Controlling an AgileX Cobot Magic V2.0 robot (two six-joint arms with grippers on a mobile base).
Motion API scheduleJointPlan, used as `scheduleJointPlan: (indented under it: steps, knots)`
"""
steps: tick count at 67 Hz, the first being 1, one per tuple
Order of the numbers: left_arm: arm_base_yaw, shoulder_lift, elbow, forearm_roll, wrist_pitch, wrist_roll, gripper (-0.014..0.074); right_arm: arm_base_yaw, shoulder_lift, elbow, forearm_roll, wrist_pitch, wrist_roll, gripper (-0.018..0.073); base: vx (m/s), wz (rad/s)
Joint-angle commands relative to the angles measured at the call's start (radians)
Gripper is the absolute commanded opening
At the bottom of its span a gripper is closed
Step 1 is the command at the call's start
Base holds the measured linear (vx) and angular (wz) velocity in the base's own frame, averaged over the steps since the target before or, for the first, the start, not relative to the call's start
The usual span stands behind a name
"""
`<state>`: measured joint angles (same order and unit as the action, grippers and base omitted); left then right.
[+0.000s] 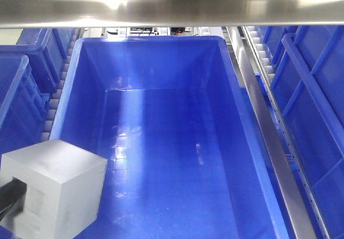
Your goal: Sort gray base to blue bin
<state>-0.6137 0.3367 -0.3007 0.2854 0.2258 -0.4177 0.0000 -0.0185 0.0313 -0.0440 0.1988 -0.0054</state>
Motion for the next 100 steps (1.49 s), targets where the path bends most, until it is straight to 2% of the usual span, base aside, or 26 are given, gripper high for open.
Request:
scheduleJointPlan:
  steps: [1, 29, 39, 42, 47, 58, 71, 77, 86, 100]
  knots:
    - [-0.006, 0.004, -0.033, -0.001, -0.101, -0.008, -0.0008, -0.005, -0.008, 0.006, -0.008, -0.073, -0.007, -0.0005, 0.00, 0.00]
    - [-0.006, 0.006, -0.033, -0.001, -0.126, -0.012, -0.0008, -0.005, -0.008, 0.006, -0.008, -0.074, -0.007, -0.0005, 0.00, 0.00]
    - [-0.006, 0.032, -0.035, -0.001, -0.272, -0.027, -0.0005, -0.005, -0.008, 0.006, -0.008, -0.074, -0.007, -0.0005, 0.00, 0.00]
    - [-0.006, 0.073, -0.057, -0.001, -0.318, -0.027, -0.0004, -0.005, -0.008, 0.006, -0.008, -0.074, -0.007, -0.0005, 0.00, 0.00]
    - [-0.006, 0.177, -0.118, 0.000, -0.310, -0.026, -0.0004, -0.005, -0.008, 0.006, -0.008, -0.074, -0.007, -0.0005, 0.00, 0.00]
    - [-0.006, 0.471, -0.347, 0.041, -0.189, 0.017, 0.0000, -0.005, -0.008, 0.006, -0.008, -0.074, -0.007, -0.0005, 0.00, 0.00]
    - [-0.002, 0.824, -0.619, 0.052, -0.044, 0.013, 0.0002, -0.005, -0.008, 0.006, -0.008, -0.074, -0.007, -0.0005, 0.00, 0.00]
    - [-0.002, 0.949, -0.709, 0.052, 0.013, -0.009, 0.0003, -0.005, -0.008, 0.006, -0.008, -0.074, -0.007, -0.0005, 0.00, 0.00]
    - [-0.002, 1.091, -0.789, 0.052, 0.017, -0.032, 0.0003, -0.005, -0.008, 0.006, -0.008, -0.072, -0.007, -0.0005, 0.00, 0.00]
    - [0.036, 1.215, -0.835, 0.049, 0.008, -0.167, 0.0006, -0.005, -0.008, 0.006, -0.008, -0.072, -0.007, -0.0005, 0.00, 0.00]
